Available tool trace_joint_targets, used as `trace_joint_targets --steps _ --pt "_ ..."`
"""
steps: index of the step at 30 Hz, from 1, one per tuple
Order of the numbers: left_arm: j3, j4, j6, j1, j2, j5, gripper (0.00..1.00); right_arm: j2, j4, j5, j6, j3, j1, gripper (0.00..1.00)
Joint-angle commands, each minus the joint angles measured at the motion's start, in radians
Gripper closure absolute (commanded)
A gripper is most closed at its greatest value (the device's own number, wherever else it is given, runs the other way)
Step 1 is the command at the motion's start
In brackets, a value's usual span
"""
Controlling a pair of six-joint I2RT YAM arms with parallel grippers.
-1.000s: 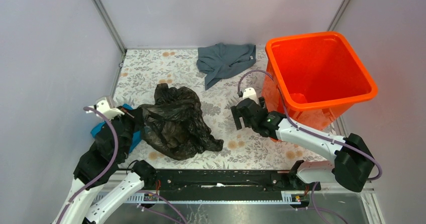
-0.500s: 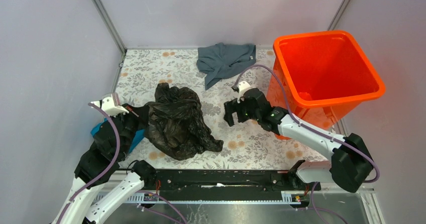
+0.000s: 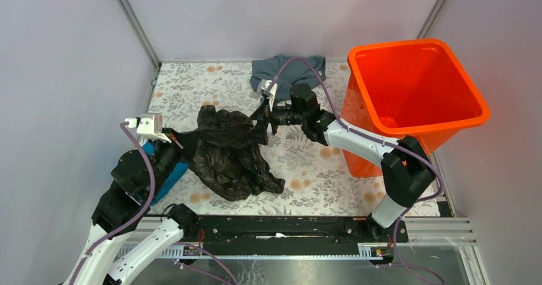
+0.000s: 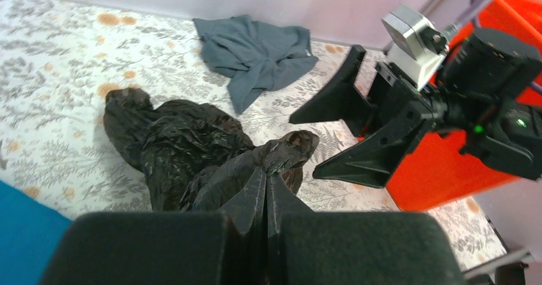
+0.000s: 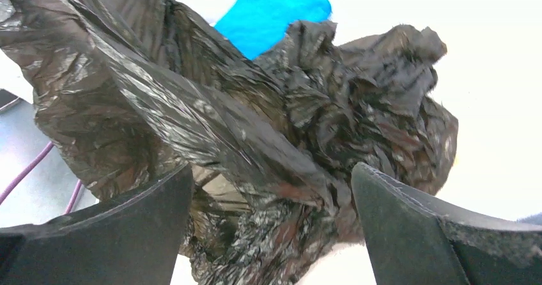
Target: Put the trash bags into the trash bin
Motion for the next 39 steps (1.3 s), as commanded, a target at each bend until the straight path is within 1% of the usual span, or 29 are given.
trace_joint_targets --steps 1,3,5,6,8,10,11,12,13,15,16,17,18,19,21,23,24,25,26,28,29,31,33,34,35,37,39 --pt "0.070 0.074 0.101 0.000 0.031 0.129 1.00 0.036 0.044 -0.189 -0.049 0.081 0.000 0.00" --pt "0.081 0.084 0.117 0.000 0.048 0.147 1.00 0.065 0.056 -0.239 -0.014 0.102 0.001 0.00" --pt "0.096 0.091 0.137 0.000 0.075 0.170 1.00 0.081 0.089 -0.230 0.008 0.100 0.003 0.00" --pt "0.105 0.093 0.144 0.000 0.092 0.177 1.00 0.085 0.110 -0.224 0.013 0.094 0.003 0.02" --pt "0.126 0.095 0.156 0.000 0.124 0.166 1.00 0.097 0.093 -0.227 0.016 0.121 0.004 0.13" --pt "0.153 0.097 0.158 0.000 0.157 0.135 1.00 0.085 0.079 -0.239 0.036 0.121 0.003 0.30" --pt "0.159 0.101 0.154 0.000 0.176 0.121 1.00 0.058 0.079 -0.203 0.044 0.102 0.003 0.40" --pt "0.171 0.107 0.149 0.000 0.204 0.110 1.00 0.022 0.067 -0.141 0.050 0.076 0.003 0.50" --pt "0.178 0.114 0.140 0.000 0.225 0.091 1.00 -0.027 0.046 -0.054 0.052 0.050 0.004 0.62" --pt "0.196 0.118 0.099 0.000 0.289 0.013 1.00 -0.129 -0.007 0.167 0.075 -0.009 0.003 0.88" --pt "0.209 0.113 0.071 0.000 0.329 -0.034 1.00 -0.176 -0.055 0.295 0.090 -0.030 0.003 0.96" --pt "0.226 0.103 0.039 0.000 0.378 -0.080 1.00 -0.213 -0.115 0.407 0.099 -0.042 0.003 0.99" --pt "0.246 0.093 0.009 0.001 0.432 -0.110 1.00 -0.247 -0.177 0.568 0.113 -0.049 0.003 1.00" --pt "0.280 0.080 0.000 0.001 0.500 -0.115 1.00 -0.273 -0.234 0.642 0.122 -0.060 0.003 1.00" --pt "0.363 0.053 -0.024 0.015 0.639 -0.087 1.00 -0.306 -0.319 0.863 0.135 -0.083 0.003 1.00" --pt "0.456 0.031 -0.051 0.042 0.770 -0.047 1.00 -0.306 -0.403 0.987 0.149 -0.090 0.003 1.00" --pt "0.498 0.031 -0.060 0.064 0.832 -0.005 0.99 -0.295 -0.446 1.037 0.158 -0.081 0.003 1.00" --pt "0.538 0.036 -0.065 0.092 0.889 0.060 0.94 -0.283 -0.483 1.077 0.172 -0.069 0.003 1.00" --pt "0.577 0.040 -0.070 0.121 0.942 0.162 0.88 -0.271 -0.511 1.127 0.182 -0.061 0.003 1.00" --pt "0.652 0.040 -0.070 0.182 1.041 0.338 0.83 -0.251 -0.537 1.207 0.182 -0.057 0.002 1.00" --pt "0.659 0.043 -0.063 0.207 1.053 0.398 0.75 -0.243 -0.544 1.236 0.175 -0.055 0.000 1.00" --pt "0.611 0.081 -0.044 0.252 1.027 0.507 0.52 -0.224 -0.570 1.279 0.173 -0.039 -0.008 1.00" --pt "0.488 0.152 -0.030 0.320 0.936 0.629 0.21 -0.213 -0.584 1.289 0.170 -0.030 -0.021 1.00" --pt "0.417 0.195 -0.030 0.363 0.879 0.696 0.09 -0.213 -0.582 1.278 0.164 -0.035 -0.029 1.00" --pt "0.346 0.235 -0.032 0.413 0.818 0.772 0.02 -0.215 -0.572 1.263 0.156 -0.045 -0.037 1.00" --pt "0.238 0.266 -0.034 0.513 0.716 0.882 0.01 -0.222 -0.555 1.238 0.148 -0.067 -0.048 1.00" --pt "0.169 0.243 -0.022 0.589 0.644 0.932 0.01 -0.223 -0.549 1.206 0.143 -0.081 -0.051 1.00"
